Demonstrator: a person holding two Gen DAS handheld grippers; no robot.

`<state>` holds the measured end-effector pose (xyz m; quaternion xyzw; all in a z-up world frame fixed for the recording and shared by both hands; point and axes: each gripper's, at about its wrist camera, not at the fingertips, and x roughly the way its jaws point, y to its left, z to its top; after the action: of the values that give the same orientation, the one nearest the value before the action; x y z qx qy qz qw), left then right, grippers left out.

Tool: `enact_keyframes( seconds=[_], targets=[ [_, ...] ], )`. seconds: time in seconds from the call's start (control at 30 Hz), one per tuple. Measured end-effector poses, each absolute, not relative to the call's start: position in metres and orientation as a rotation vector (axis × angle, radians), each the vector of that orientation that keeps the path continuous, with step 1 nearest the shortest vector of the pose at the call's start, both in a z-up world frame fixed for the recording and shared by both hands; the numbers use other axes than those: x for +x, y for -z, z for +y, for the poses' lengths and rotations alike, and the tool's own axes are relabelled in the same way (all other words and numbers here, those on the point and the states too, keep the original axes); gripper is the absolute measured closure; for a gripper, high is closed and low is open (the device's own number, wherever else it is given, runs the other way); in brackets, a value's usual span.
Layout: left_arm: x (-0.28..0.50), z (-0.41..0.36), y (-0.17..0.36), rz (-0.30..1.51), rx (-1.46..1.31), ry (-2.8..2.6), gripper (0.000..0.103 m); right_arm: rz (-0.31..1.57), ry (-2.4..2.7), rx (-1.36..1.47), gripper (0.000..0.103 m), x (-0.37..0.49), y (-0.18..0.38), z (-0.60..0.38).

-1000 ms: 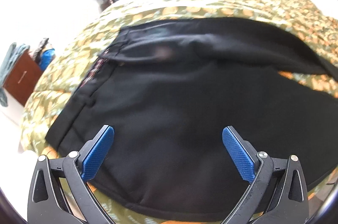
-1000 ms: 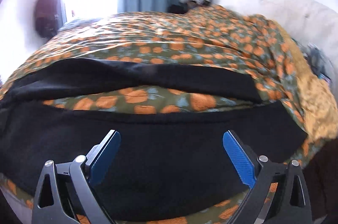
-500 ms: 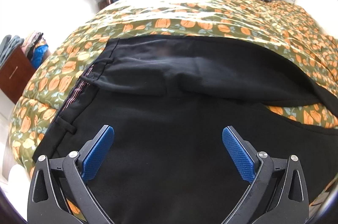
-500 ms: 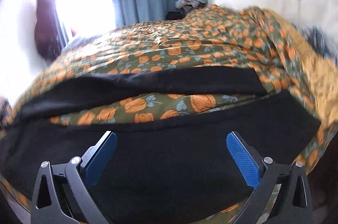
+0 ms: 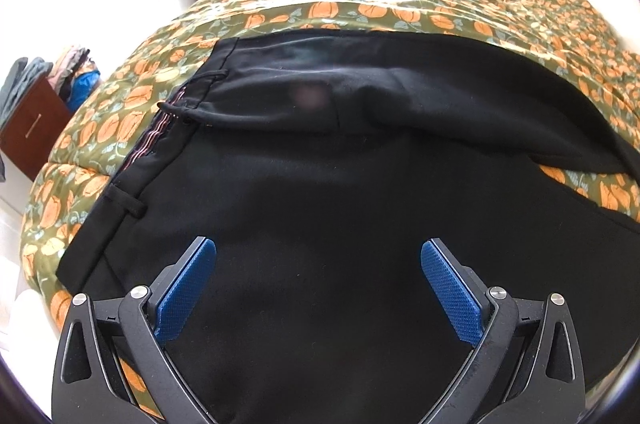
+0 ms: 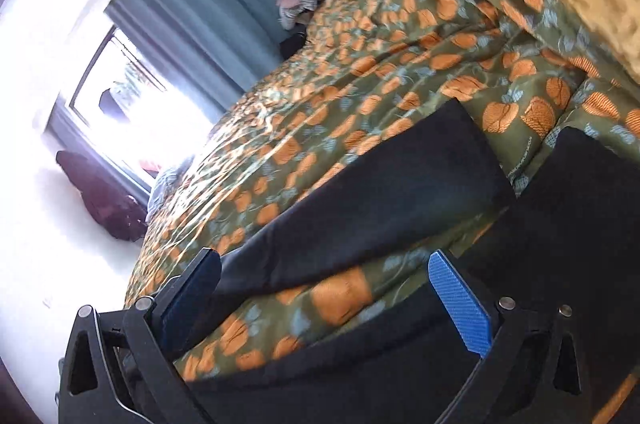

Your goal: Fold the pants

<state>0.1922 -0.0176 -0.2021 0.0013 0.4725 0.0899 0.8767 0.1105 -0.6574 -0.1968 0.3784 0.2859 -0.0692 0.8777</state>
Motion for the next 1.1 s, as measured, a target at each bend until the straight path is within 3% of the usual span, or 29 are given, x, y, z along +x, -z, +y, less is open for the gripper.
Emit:
enact_keyframes(
  seconds=[0.2,0.43,0.6,0.67,1.1],
  targets=[
    [0.193,-0.014,0.21,1.011,0.015,-0.203,0.0,0.587,0.245,0.821,0.016,0.116,0.208,-0.685],
    [0.193,-0.024,0.212,1.024,0.032,-0.188,0.0,0.568,0.34,0.918,0.042,0.115,0.213,-0.708],
    [0.193,-0.033,0.213,1.032,0.071,-0.175,0.0,0.581,0.399,0.953,0.048,0.117,0.213,-0.719],
    [0.193,-0.035,0.213,1.035,0.072,-0.174,0.0,0.607,0.433,0.941,0.082,0.116,0.212,-0.721],
    [0.199,-0.041,0.211,1.058,0.086,-0.134,0.0,0.658,0.356,0.963,0.087,0.108,0.196,-0.724]
  ],
)
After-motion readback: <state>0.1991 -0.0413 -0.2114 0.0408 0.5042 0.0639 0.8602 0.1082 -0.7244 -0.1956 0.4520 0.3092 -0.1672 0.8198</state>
